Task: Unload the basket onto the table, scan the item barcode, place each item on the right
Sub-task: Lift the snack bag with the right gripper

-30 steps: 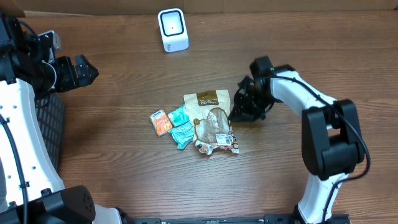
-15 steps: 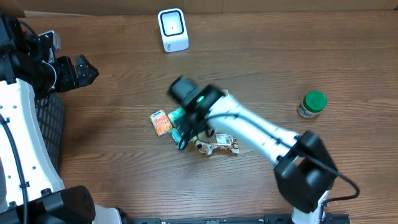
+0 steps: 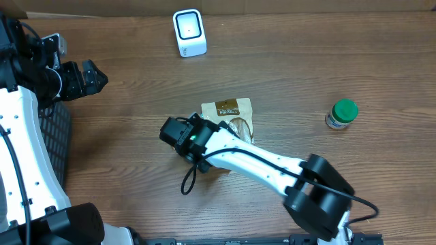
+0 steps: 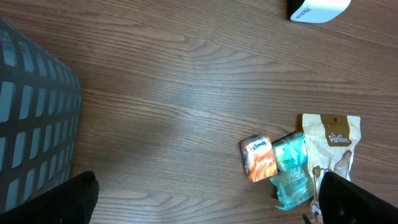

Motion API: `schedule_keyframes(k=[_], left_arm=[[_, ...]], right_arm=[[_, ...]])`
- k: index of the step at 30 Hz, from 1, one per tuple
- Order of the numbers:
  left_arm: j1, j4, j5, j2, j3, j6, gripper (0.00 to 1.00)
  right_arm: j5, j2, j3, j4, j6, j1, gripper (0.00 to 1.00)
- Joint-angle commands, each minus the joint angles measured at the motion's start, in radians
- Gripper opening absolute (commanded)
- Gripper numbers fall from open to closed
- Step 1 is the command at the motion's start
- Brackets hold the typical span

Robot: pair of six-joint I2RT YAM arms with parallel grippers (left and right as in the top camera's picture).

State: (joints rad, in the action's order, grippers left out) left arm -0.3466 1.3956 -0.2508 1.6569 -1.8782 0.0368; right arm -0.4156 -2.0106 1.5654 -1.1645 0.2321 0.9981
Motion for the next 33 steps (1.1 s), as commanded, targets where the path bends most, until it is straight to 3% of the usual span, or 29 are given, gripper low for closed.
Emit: schedule_keyframes(k=[1, 9, 14, 19, 25, 27, 28, 33], left_arm=[[0.007, -0.002, -0.004, -0.001, -0.009, 0.023, 0.99], [0.007, -0.002, -0.004, -0.001, -0.009, 0.023, 1.0], [0.007, -0.002, -0.004, -0.001, -0.009, 0.023, 0.99], [0.007, -0.002, -0.004, -0.001, -0.009, 0.023, 1.0], [0.007, -0.002, -0.004, -0.001, -0.009, 0.023, 0.99], [0.007, -0.002, -0.004, -0.001, -0.009, 0.023, 1.0], [0.007, -0.002, -0.004, -0.001, -0.009, 0.023, 0.99], [0.007, -0.002, -0.004, -0.001, -0.009, 0.023, 0.99]], right_arm=[[-0.055, -0.051, 0.005, -0.012, 0.011, 0.007, 0.91], [-0.061, -0.068, 0.005, -0.021, 0.027, 0.0, 0.9], [-0.083, -0.068, -0.027, -0.017, 0.03, -0.041, 0.84], [-0.081, -0.068, -0.06, -0.021, 0.03, -0.087, 0.65], [-0.081, -0.068, -0.06, 0.029, 0.029, -0.108, 0.19], [-0.081, -0.068, -0.059, 0.068, 0.029, -0.108, 0.08], [-0.081, -0.068, -0.059, 0.09, 0.029, -0.108, 0.04], [-0.072, -0.068, -0.059, 0.234, 0.029, -0.117, 0.04]])
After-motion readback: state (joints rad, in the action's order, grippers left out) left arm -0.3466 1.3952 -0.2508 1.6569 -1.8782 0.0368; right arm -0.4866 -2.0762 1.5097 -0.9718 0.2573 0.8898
